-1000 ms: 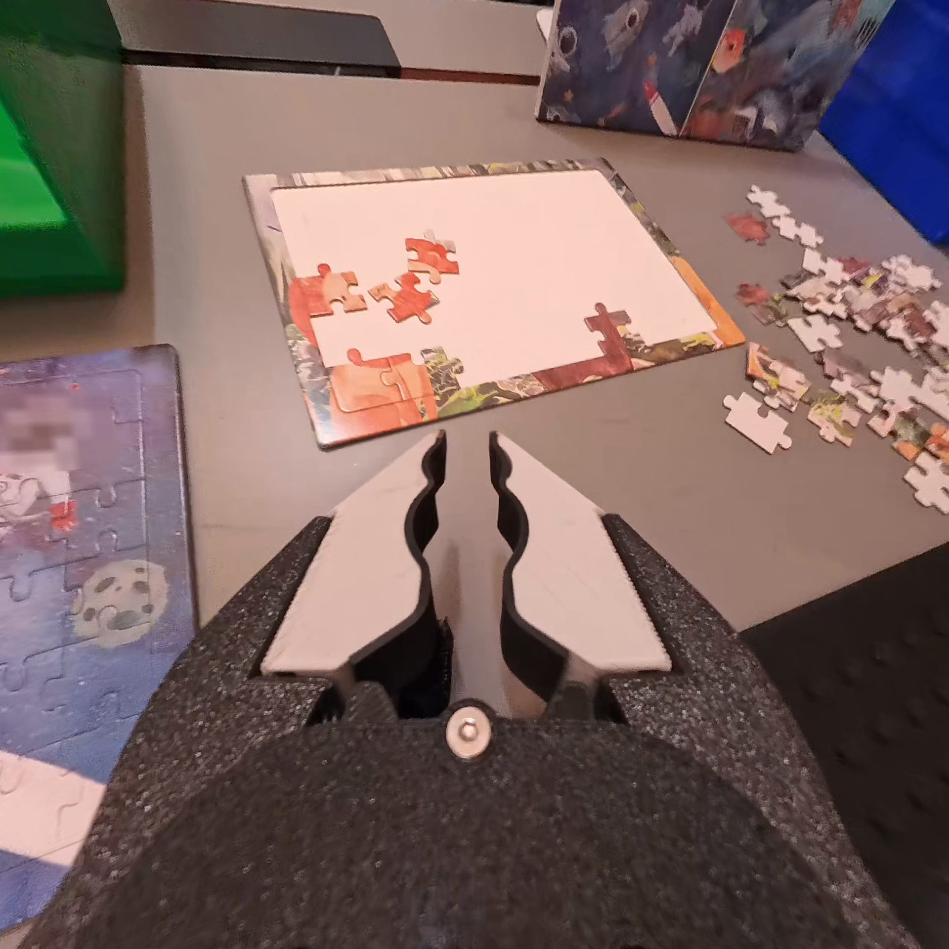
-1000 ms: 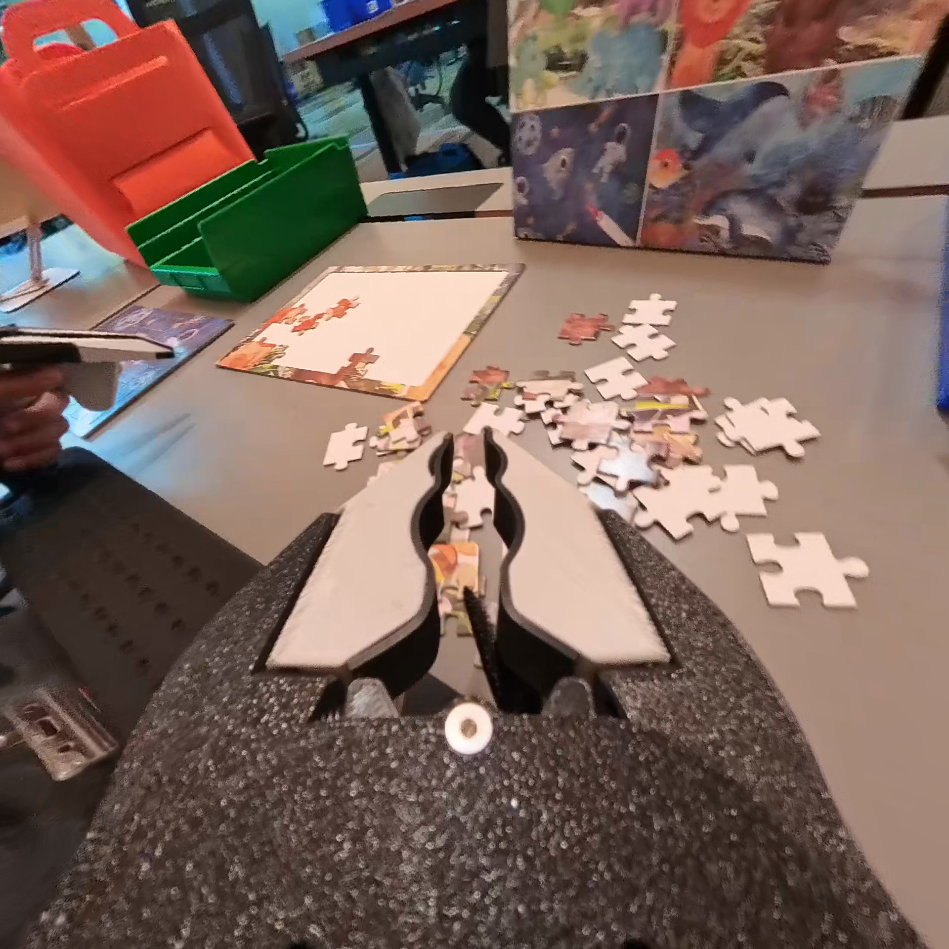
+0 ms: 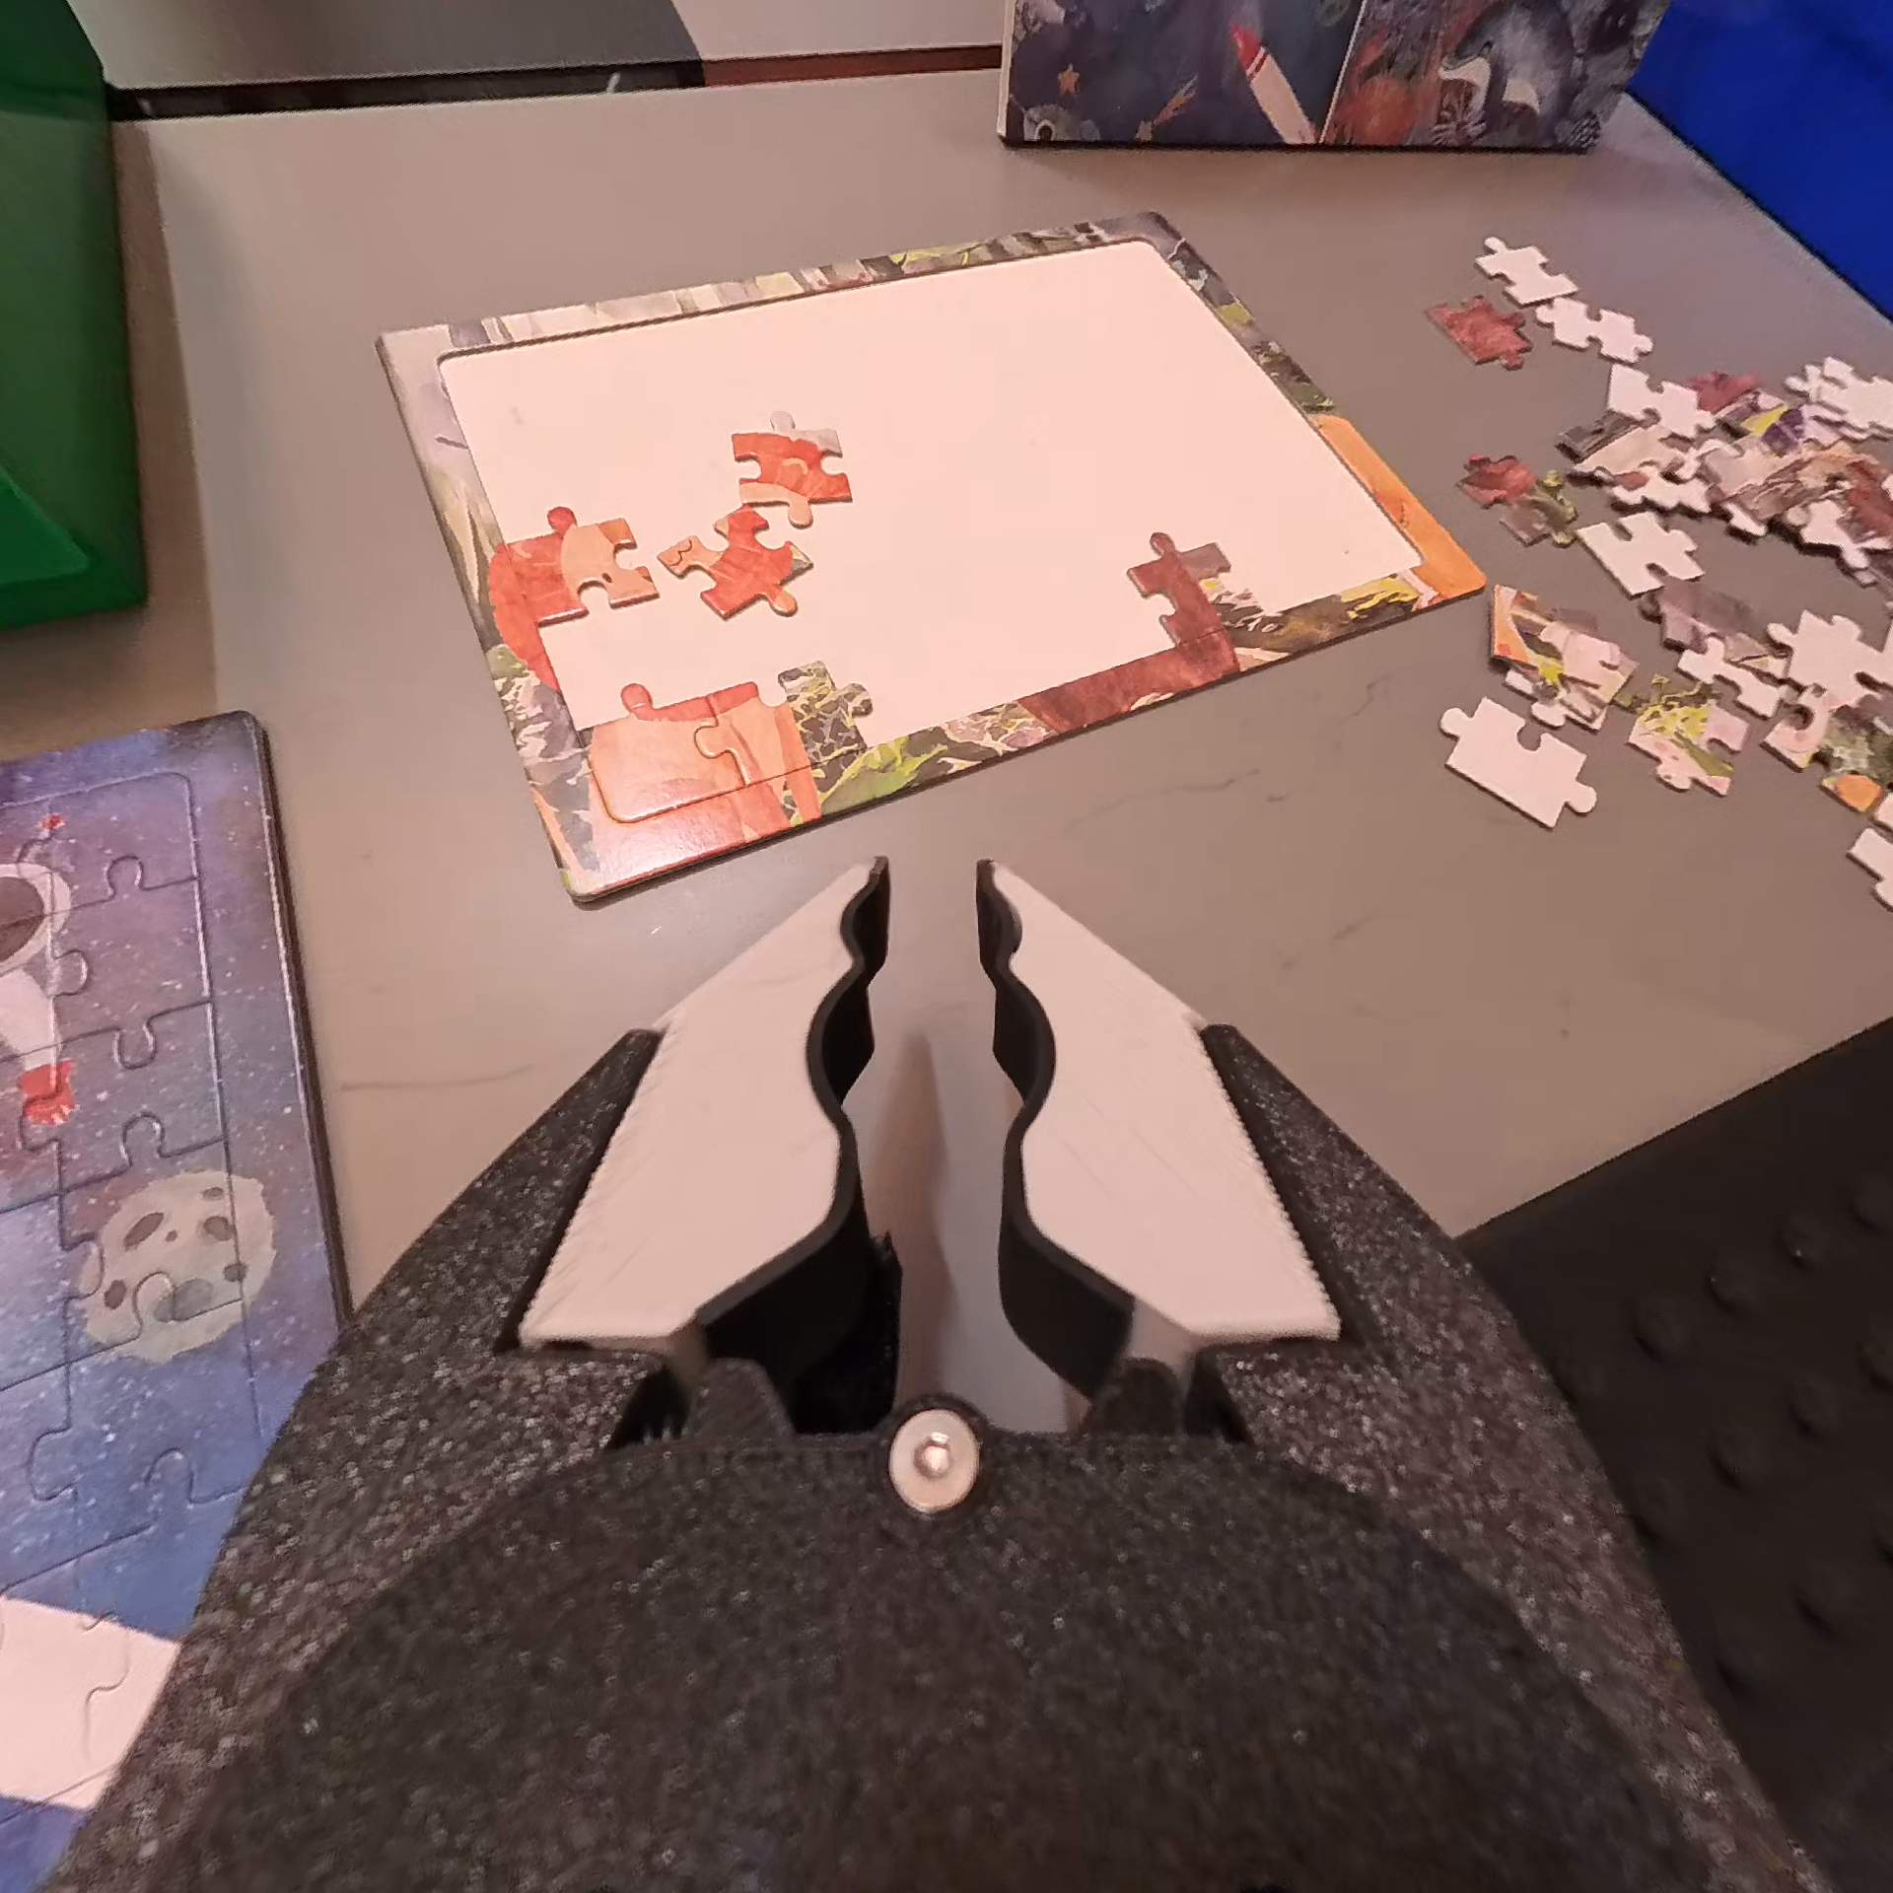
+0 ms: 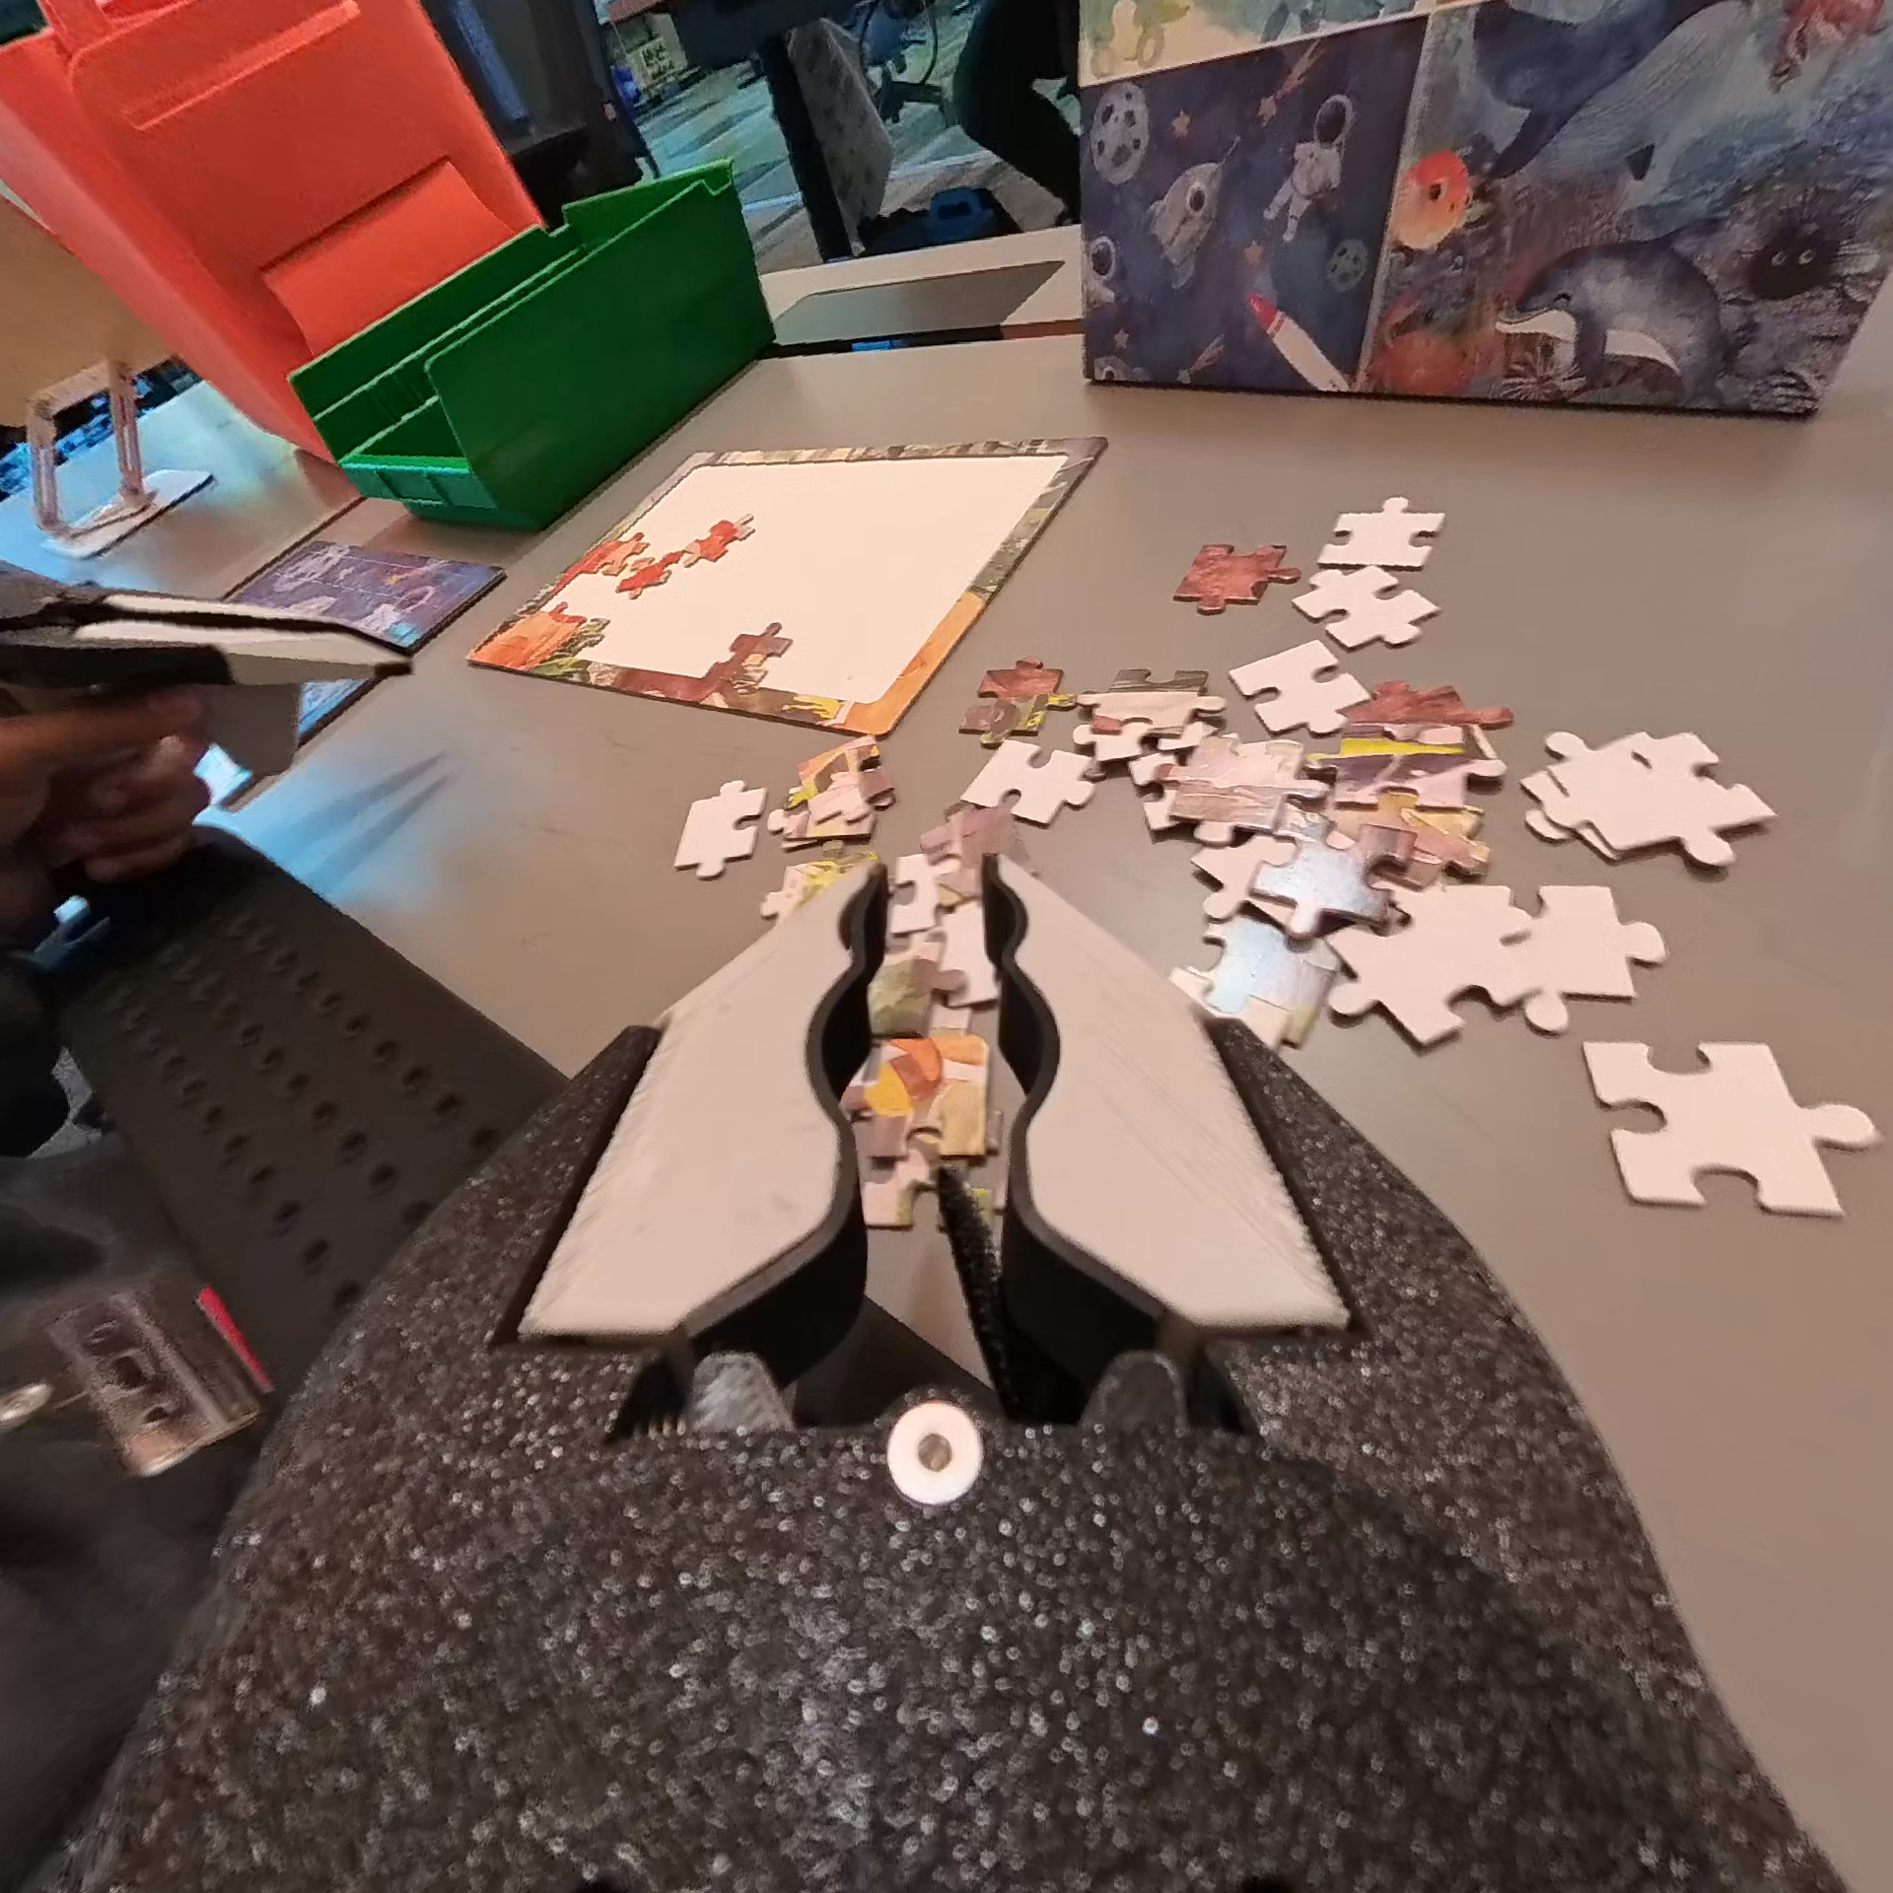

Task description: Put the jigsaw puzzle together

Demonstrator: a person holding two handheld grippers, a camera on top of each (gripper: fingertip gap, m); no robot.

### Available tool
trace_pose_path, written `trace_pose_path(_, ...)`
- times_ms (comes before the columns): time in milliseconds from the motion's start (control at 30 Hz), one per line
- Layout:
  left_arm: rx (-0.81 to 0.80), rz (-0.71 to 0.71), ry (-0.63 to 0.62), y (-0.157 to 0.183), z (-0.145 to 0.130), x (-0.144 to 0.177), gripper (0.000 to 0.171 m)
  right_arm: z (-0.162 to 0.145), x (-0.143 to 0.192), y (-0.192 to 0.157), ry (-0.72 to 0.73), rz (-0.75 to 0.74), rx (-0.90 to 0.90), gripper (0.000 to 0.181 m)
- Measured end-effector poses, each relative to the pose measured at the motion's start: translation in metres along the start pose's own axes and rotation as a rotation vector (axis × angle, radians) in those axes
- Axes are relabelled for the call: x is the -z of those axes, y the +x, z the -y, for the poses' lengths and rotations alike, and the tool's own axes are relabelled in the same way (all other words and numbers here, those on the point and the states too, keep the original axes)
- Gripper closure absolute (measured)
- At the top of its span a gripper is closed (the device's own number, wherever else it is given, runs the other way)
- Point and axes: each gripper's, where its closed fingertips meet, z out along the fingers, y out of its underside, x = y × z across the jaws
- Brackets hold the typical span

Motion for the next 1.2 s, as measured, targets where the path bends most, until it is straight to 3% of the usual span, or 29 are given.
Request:
trace_pose_path(100,-0.006,0.019,-0.020,-0.011,0.004,-0.003,0.156,0.013,-0.018,-0.037,-0.054,0.189,0.092,0.154)
trace_pose_path(200,-0.064,0.060,-0.072,-0.028,0.009,-0.015,0.157,0.025,-0.061,-0.087,-0.251,0.350,0.375,0.136)
trace_pose_path(333,-0.143,0.108,-0.111,-0.050,0.017,-0.037,0.171,0.044,-0.150,-0.149,-0.403,0.572,0.630,0.148)
trace_pose_path(500,-0.105,0.149,-0.186,-0.072,0.000,-0.048,0.171,0.019,-0.291,-0.164,-0.576,0.593,0.698,0.161)
trace_pose_path(600,-0.076,0.125,-0.195,-0.072,-0.006,-0.050,0.171,-0.001,-0.337,-0.152,-0.628,0.550,0.639,0.167)
trace_pose_path(733,-0.074,0.102,-0.182,-0.073,-0.006,-0.050,0.171,0.010,-0.336,-0.165,-0.553,0.640,0.538,0.170)
trace_pose_path(1033,-0.046,0.072,-0.152,-0.073,-0.006,-0.050,0.171,0.005,-0.342,-0.147,-0.585,0.618,0.713,0.162)
trace_pose_path(1200,-0.103,0.124,-0.152,-0.073,-0.006,-0.050,0.171,0.025,-0.328,-0.158,-0.504,0.794,0.749,0.159)
